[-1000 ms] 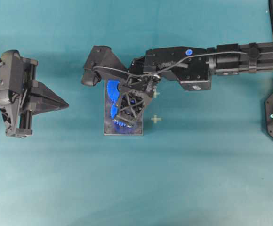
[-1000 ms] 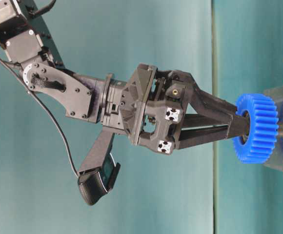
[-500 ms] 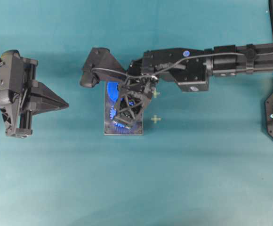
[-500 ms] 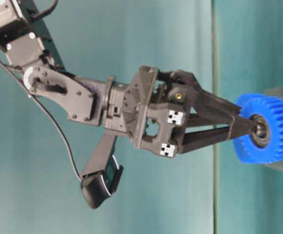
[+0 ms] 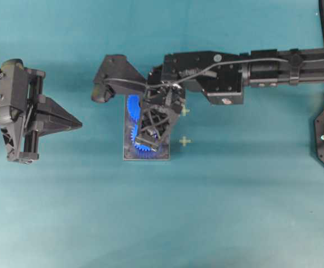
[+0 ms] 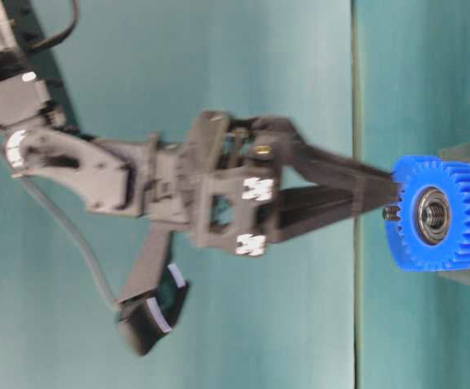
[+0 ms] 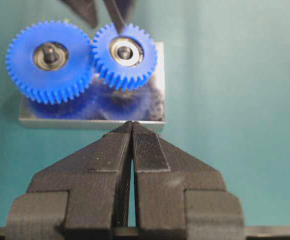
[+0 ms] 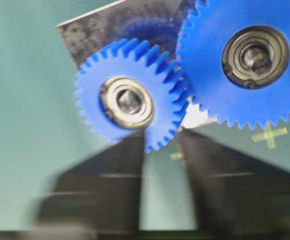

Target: Fit the small gear onto the shaft.

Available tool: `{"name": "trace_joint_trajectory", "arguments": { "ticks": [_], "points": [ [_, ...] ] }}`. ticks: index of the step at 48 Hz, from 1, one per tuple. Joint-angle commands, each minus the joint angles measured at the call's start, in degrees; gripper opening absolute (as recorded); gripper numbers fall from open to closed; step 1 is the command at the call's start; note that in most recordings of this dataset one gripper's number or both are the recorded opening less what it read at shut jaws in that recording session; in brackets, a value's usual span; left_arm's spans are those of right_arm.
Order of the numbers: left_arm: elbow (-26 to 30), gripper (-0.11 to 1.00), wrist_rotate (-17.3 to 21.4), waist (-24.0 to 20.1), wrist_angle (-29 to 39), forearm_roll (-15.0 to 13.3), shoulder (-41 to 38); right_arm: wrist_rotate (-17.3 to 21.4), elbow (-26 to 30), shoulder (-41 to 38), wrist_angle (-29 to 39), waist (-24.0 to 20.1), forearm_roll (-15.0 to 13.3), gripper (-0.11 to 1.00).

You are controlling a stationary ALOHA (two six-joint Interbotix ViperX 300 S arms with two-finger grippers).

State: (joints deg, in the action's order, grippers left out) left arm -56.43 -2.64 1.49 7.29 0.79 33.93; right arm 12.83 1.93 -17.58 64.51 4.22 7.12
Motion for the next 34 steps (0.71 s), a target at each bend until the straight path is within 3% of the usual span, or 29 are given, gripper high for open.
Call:
{"name": "trace_joint_trajectory", "arguments": {
  "ticks": [1, 5, 9, 17, 27, 34],
  "points": [
    [0.6, 0.00, -0.2, 0.0, -1.0, 0.1, 0.1, -0.4, 2.4, 0.8, -0.1, -0.4, -0.4, 0.17],
    [0.5, 0.00, -0.1, 0.1, -2.1, 0.2, 0.3, -0.9, 2.7, -0.1, -0.9, -0.4, -0.4, 0.04],
    [0.4, 0.00, -0.2, 0.0, -2.7, 0.2, 0.4, -0.9, 3.1, -1.1, -1.5, -0.5, -0.3, -0.01],
    [0.1, 0.00, -0.4, 0.0, -2.8, 0.2, 0.4, -0.7, 4.0, -3.3, -2.6, -0.7, -0.3, -0.01],
    [0.0, 0.00, -0.9, 0.0, -3.3, 0.1, 0.4, -0.2, 3.9, -4.3, -3.9, 0.0, -3.7, -0.01],
    [-0.1, 0.00, -1.0, 0.0, -3.3, 0.1, 0.4, 0.1, 2.0, -3.6, -3.3, 0.5, -4.5, -0.01]
  ]
}}
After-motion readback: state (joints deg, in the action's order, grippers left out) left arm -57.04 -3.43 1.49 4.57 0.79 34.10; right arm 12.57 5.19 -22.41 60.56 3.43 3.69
